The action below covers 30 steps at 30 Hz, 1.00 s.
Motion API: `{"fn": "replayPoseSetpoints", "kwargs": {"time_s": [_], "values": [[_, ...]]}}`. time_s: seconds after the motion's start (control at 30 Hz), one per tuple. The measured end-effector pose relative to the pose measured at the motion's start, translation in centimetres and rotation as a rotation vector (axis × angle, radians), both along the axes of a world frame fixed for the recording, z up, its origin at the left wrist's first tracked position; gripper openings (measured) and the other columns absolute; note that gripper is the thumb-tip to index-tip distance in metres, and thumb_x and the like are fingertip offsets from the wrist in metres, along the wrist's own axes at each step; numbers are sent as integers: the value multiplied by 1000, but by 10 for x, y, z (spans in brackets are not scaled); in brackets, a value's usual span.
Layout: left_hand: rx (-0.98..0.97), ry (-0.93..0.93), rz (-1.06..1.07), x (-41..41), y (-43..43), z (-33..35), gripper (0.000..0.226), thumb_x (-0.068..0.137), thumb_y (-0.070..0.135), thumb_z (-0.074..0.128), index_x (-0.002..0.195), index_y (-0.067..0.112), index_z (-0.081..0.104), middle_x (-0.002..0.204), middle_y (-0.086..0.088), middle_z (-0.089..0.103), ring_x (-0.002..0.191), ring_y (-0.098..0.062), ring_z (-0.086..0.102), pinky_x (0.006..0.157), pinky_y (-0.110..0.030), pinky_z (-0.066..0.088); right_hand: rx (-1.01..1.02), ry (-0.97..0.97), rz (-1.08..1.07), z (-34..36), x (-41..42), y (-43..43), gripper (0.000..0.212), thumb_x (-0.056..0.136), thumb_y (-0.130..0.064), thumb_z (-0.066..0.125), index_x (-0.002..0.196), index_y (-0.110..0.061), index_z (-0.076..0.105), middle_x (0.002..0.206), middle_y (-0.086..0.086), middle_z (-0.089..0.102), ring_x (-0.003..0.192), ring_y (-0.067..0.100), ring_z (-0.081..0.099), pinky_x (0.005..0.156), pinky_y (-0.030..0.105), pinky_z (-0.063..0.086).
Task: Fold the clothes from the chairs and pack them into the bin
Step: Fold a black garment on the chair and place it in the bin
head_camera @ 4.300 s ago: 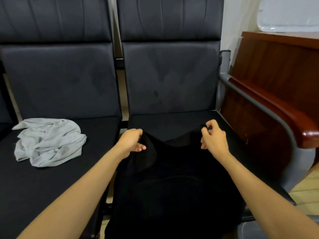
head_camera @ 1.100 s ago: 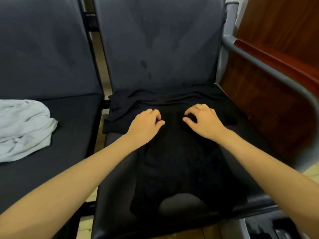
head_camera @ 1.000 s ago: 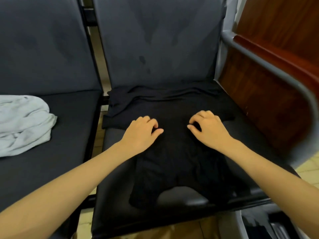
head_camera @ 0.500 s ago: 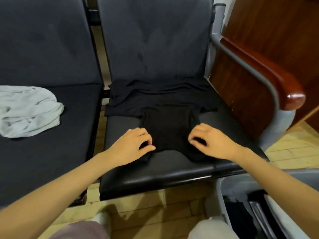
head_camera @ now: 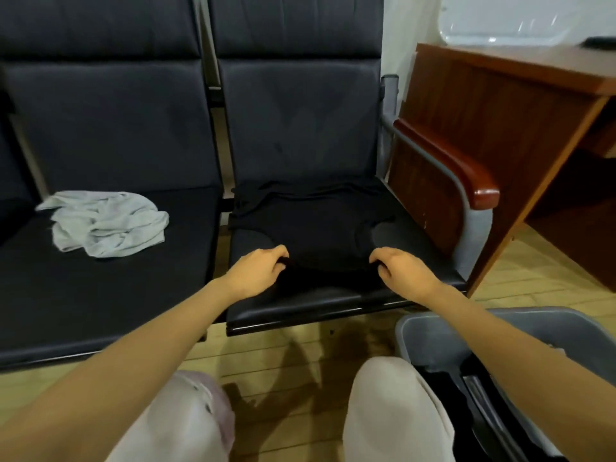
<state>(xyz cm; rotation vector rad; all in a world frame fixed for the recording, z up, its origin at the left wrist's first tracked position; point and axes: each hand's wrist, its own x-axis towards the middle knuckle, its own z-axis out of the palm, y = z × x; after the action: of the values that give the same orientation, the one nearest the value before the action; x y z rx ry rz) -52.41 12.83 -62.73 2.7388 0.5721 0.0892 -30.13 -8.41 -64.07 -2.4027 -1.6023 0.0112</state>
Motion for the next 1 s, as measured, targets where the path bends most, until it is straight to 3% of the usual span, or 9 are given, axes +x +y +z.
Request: {"fn": "replayPoseSetpoints", "kwargs": {"time_s": [0.1,0.23,0.33,0.43,0.57,0.7,0.83,1.0], "values": [[-143,-120,69,-20,-21,28,17,101,21,45,116,18,51,89,-1,62,73,-20,60,64,-30,46,41,99,29,39,-18,-19,17,92,-13,51,108,-17,58,99,0,61,75,15,56,73,35,49],[-293,-237,88,-49,-52,62,12,101,22,45,109,19,54,108,-10,66,86,-18,58,75,-36,50,130,138,100,85,-44,-49,10,90,-13,52,92,-21,59,82,0,61,67,17,56,66,35,45],[-362,-302,88,-62,-73,77,10,100,21,46,98,24,55,103,-3,65,86,-20,60,67,-28,48,196,146,102,107,-59,-65,10,91,-12,52,89,-19,59,78,4,61,64,20,55,62,32,43],[-437,-352,98,-64,-84,86,14,100,19,47,91,25,56,94,-2,65,87,-21,64,70,-32,53,229,152,89,120,-63,-71,12,90,-12,53,87,-21,60,80,2,63,70,21,59,68,38,48],[-512,-411,157,-46,-78,92,10,100,17,47,98,18,57,100,-6,66,89,-21,66,67,-36,58,255,186,21,128,-52,-59,12,91,-13,53,92,-22,61,83,1,64,72,24,63,69,40,51],[-494,-538,291,-8,-37,106,12,98,21,51,108,16,55,113,-4,63,95,-19,63,67,-31,56,306,185,-43,143,-21,-17,13,92,-10,52,95,-18,62,88,4,66,76,27,63,72,43,51],[-484,-644,405,49,28,128,11,99,18,50,108,12,51,105,-7,59,77,-13,57,42,-18,47,311,116,-92,160,33,61,16,92,-10,50,103,-14,60,102,6,65,89,25,61,80,44,51],[-465,-627,506,129,129,111,7,99,15,49,102,9,51,103,-11,59,75,-17,58,41,-21,47,246,98,-162,142,107,175,21,93,-13,47,110,-15,59,107,8,63,93,28,60,75,39,50]]}}
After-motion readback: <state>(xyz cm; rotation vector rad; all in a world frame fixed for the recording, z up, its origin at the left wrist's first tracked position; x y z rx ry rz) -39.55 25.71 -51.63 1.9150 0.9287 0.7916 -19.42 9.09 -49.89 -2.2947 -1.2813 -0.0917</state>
